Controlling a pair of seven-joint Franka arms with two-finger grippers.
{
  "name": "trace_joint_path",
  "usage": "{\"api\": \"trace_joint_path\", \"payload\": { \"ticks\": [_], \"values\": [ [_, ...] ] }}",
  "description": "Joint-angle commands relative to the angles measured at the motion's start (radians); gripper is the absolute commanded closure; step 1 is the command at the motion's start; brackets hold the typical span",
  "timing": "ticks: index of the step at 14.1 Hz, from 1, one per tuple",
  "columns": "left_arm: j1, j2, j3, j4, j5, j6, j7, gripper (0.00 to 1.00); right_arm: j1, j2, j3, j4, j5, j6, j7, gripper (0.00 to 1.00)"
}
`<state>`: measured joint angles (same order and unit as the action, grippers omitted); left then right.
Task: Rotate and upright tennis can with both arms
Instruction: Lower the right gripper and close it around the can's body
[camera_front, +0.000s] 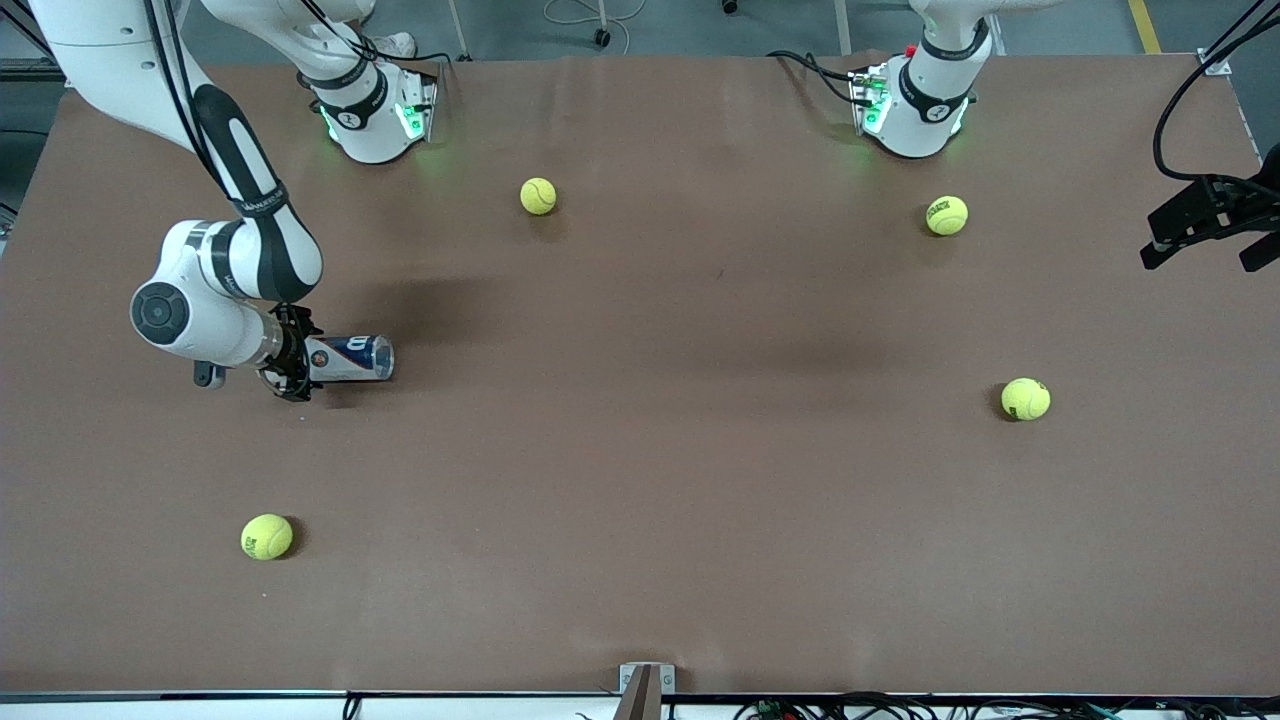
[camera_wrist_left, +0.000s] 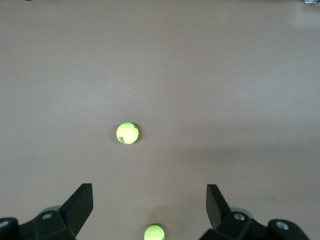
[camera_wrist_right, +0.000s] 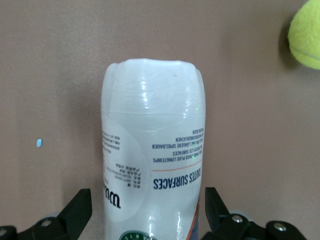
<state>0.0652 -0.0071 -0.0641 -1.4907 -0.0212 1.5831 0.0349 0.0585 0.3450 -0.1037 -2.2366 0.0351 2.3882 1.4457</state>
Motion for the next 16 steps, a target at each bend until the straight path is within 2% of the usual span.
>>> {"api": "trace_joint_path", "payload": {
  "ticks": [1,3,8,10,12,16],
  "values": [
    [0.004,0.004,-0.005,0.014,0.001,-0.015,-0.007,0.0,0.007,0.008,-0.004,-0.011,-0.014,0.017,0.019,0.0],
    [0.004,0.004,-0.005,0.014,0.001,-0.015,-0.007,0.0,0.012,0.017,-0.002,-0.011,-0.015,0.017,0.019,0.02],
    [0.004,0.004,-0.005,0.014,0.001,-0.015,-0.007,0.0,0.02,0.019,-0.001,-0.009,-0.015,-0.001,0.018,0.22],
    [0.004,0.004,-0.005,0.014,0.0,-0.015,-0.003,0.0,0.02,0.019,0.001,-0.005,-0.015,-0.02,0.016,0.23],
    [0.004,0.004,-0.005,0.014,0.0,-0.015,-0.004,0.0,0.02,0.016,0.002,0.021,-0.015,-0.078,0.015,0.25],
    [0.004,0.004,-0.005,0.014,0.001,-0.015,-0.003,0.0,0.032,0.003,0.007,0.132,-0.012,-0.282,0.018,0.26]
  ]
}}
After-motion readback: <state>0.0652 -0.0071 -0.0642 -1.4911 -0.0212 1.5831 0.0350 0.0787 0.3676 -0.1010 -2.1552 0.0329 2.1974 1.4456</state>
